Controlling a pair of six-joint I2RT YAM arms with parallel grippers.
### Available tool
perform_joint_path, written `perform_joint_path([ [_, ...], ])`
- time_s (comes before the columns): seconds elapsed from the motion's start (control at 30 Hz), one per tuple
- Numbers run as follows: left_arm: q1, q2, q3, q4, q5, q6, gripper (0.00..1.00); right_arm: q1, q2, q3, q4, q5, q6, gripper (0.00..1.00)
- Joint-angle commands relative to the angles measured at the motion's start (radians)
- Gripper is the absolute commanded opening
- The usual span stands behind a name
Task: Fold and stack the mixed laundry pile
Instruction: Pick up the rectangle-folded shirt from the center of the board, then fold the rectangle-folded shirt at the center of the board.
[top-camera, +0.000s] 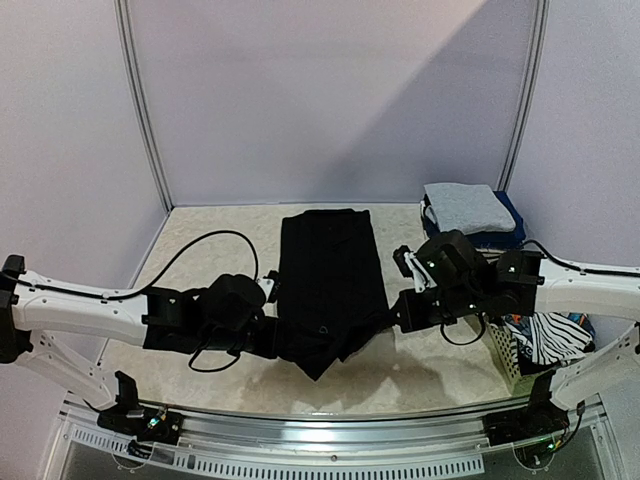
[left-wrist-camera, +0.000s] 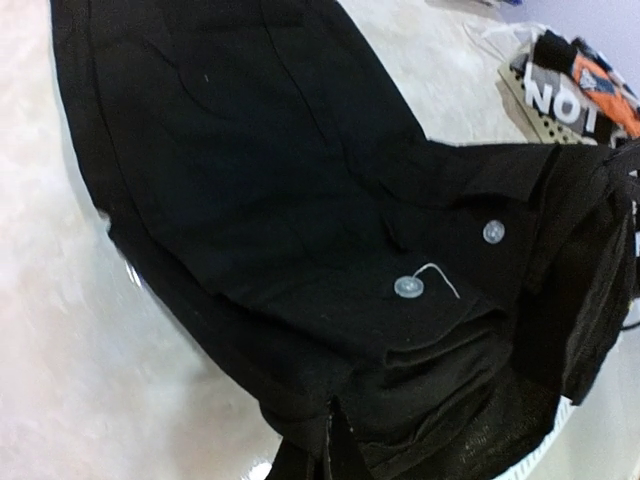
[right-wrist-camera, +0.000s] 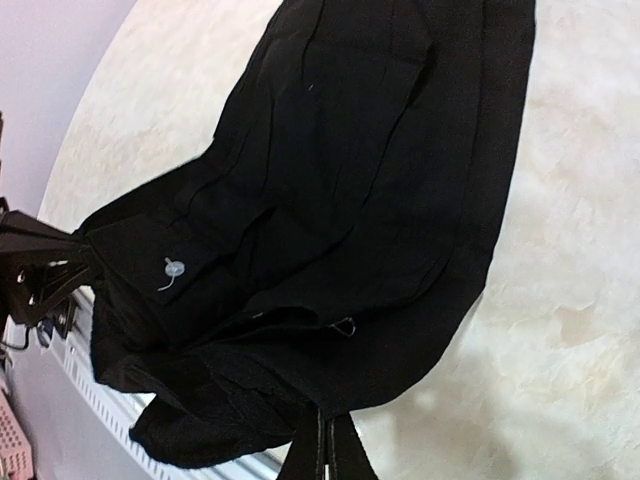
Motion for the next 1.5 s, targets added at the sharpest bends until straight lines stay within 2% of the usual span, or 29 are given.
perform_joint_path([
  [0.0, 0.056, 0.040, 0.073, -0.021, -0.030, 0.064, 0.00, -0.033, 0.054, 0.081, -0.040, 0.091, -0.041, 0.00],
  [0.27, 0.163, 0.094, 0.170, -0.054, 0.002, 0.145, 0.00, -0.105, 0.156, 0.211, -0.056, 0.148, -0.088, 0.00],
  [0.53, 0.262, 0.163, 0.277, -0.091, -0.009, 0.193, 0.00, -0.209, 0.279, 0.355, -0.030, 0.113, -0.147, 0.00],
  [0.77, 0.365, 0.299, 0.383, -0.096, -0.004, 0.227, 0.00, -0.317, 0.441, 0.487, 0.004, 0.037, -0.187, 0.00],
  [1.03, 0.460, 0.462, 0.489, -0.069, 0.039, 0.252, 0.00, -0.383, 0.644, 0.642, 0.002, -0.020, -0.222, 0.00],
  [1.47, 0.542, 0.649, 0.591, -0.025, 0.119, 0.260, 0.00, -0.443, 0.855, 0.794, 0.013, -0.045, -0.259, 0.00],
])
